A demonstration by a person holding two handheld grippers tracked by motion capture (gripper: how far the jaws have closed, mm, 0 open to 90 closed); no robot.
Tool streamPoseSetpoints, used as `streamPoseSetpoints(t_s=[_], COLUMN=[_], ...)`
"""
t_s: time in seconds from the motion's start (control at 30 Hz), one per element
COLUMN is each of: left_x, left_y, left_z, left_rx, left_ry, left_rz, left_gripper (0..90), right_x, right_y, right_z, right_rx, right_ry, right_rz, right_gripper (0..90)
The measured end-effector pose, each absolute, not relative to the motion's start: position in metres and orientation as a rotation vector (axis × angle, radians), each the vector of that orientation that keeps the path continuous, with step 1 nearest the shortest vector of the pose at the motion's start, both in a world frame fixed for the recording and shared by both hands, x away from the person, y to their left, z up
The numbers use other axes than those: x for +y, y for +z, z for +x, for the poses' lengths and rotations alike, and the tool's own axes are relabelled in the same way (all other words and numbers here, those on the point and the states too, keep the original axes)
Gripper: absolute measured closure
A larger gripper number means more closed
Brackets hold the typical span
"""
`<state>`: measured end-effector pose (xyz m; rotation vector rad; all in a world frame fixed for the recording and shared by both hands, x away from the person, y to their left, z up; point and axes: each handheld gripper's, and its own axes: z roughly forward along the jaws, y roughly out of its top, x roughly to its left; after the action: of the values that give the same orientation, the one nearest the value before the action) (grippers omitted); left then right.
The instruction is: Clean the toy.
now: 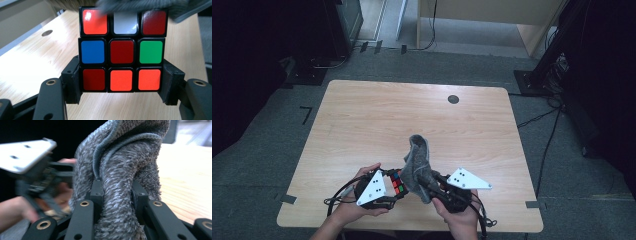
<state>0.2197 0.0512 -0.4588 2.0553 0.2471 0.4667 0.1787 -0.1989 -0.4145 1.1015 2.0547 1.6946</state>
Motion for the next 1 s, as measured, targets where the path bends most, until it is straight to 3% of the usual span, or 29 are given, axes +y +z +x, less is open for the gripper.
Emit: streamPoseSetpoints(t_s=[0.23, 0.37, 0.43, 0.6, 0.8, 1.0], left_x=[0.034, 0.027, 0.026, 0.023, 0.016, 0.023], left_y=[-0.458, -0.46, -0.46, -0.459, -0.456, -0.455], left_z=[0.216, 0.216, 0.217, 0.214, 0.205, 0.207], left_rx=[0.308, 0.32, 0.328, 0.323, 0.273, 0.268], left_ry=[0.532, 0.523, 0.506, 0.505, 0.563, 0.563], left_rz=[2.161, 2.215, 2.227, 2.225, 2.215, 2.193], left_gripper=[34.4, 34.4, 34.4, 34.4, 34.4, 34.4], right_x=[-0.155, -0.154, -0.159, -0.158, -0.148, -0.159], right_y=[-0.417, -0.423, -0.421, -0.416, -0.43, -0.427], right_z=[0.16, 0.167, 0.169, 0.165, 0.169, 0.172], right_rx=[2.101, 2.089, 2.098, 2.055, 2.085, 2.074], right_ry=[1.255, 1.158, 1.209, 1.256, 1.143, 1.258], right_rz=[0.885, 0.938, 0.958, 0.942, 1.025, 1.102], right_gripper=[61.5, 39.9, 34.9, 37.5, 29.3, 39.3])
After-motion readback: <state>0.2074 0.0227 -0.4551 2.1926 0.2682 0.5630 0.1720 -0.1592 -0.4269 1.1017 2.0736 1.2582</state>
